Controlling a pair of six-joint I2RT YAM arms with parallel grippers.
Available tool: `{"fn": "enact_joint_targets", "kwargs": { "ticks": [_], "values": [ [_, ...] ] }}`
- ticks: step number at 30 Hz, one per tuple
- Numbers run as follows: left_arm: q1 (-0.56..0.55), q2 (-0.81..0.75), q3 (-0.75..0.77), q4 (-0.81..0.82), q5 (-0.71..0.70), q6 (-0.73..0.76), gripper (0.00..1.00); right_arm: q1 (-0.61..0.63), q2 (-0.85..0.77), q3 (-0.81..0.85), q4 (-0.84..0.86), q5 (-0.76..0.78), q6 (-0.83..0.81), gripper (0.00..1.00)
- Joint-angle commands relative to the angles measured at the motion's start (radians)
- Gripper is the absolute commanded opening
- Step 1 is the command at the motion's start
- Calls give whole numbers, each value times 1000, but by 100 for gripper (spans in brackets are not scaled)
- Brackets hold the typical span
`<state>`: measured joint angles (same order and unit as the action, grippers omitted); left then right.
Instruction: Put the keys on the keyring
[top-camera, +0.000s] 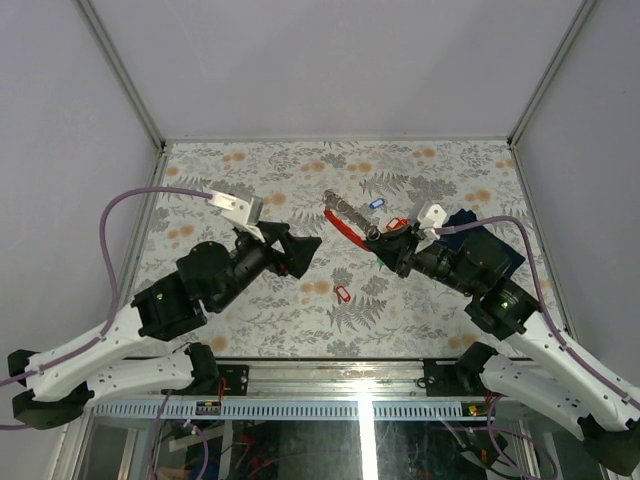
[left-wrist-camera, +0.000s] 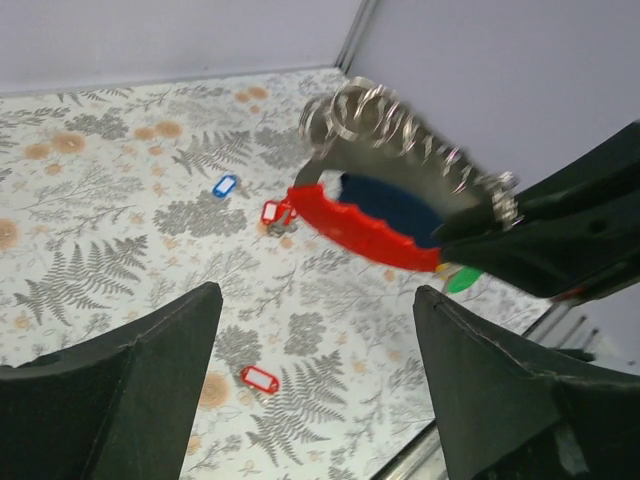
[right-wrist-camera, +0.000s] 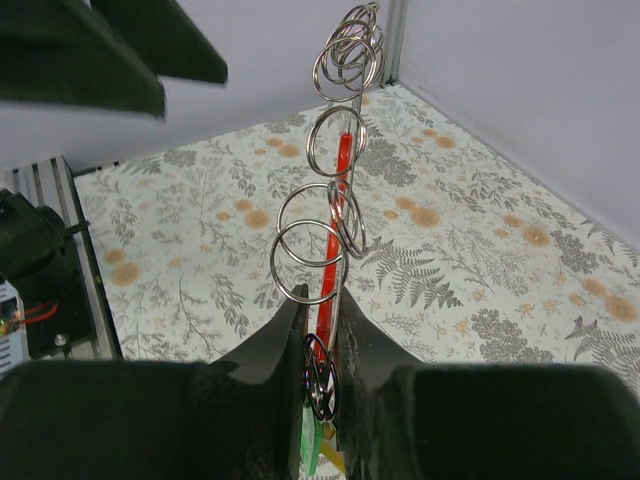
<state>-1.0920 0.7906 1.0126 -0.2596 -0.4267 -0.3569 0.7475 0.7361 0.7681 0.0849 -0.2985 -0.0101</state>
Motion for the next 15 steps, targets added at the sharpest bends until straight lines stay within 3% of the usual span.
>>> {"fn": "enact_joint_targets", "kwargs": {
  "ticks": [1, 10, 15],
  "values": [
    [5, 20, -36, 139, -1, 144, 79, 6, -40, 66, 43, 47, 98, 0],
    [3, 34, -128, 342, 113, 472, 77, 5, -42, 104, -6, -5, 115, 0],
    [4, 10, -169, 440, 162, 500, 75, 5, -59, 94, -13, -1, 113, 0]
  ]
}}
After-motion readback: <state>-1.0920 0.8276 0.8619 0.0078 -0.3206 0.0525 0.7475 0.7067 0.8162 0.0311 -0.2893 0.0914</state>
